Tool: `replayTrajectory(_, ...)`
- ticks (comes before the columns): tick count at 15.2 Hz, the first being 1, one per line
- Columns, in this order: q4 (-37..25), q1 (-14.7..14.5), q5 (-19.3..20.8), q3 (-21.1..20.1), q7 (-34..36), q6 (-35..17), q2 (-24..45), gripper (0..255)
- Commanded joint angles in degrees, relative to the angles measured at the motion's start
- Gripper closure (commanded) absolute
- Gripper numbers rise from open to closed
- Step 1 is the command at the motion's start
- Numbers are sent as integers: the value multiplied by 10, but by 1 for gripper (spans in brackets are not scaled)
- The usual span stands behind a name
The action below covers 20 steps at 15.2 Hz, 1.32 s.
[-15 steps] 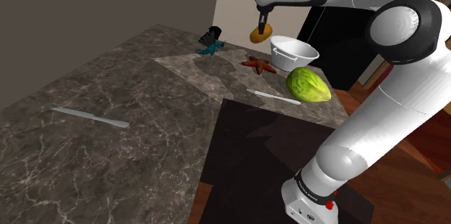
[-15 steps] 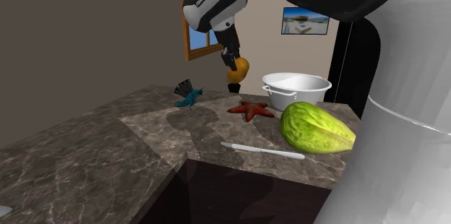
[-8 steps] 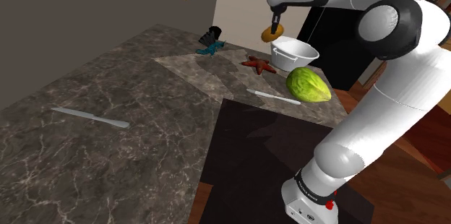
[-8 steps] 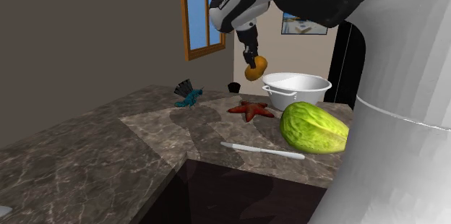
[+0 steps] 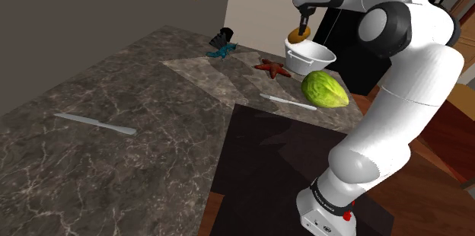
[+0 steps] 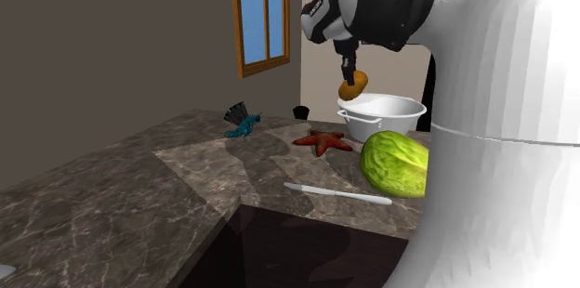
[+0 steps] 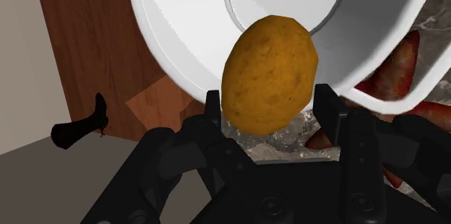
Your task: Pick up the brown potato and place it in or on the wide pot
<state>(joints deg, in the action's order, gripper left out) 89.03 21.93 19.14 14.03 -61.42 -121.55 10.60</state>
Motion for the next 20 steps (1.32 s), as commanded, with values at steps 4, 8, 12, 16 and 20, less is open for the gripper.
replayTrajectory(4, -77, 49, -49, 15, -76, -3, 60, 255)
replayTrajectory(8, -103, 72, -69, 18, -103, -14, 91, 255)
replayTrajectory(12, -69, 71, -64, 19, -94, -44, 89, 255)
replayTrajectory(16, -40, 69, -59, 20, -85, -74, 89, 255)
replayTrajectory(20, -17, 68, -55, 21, -77, -98, 91, 255)
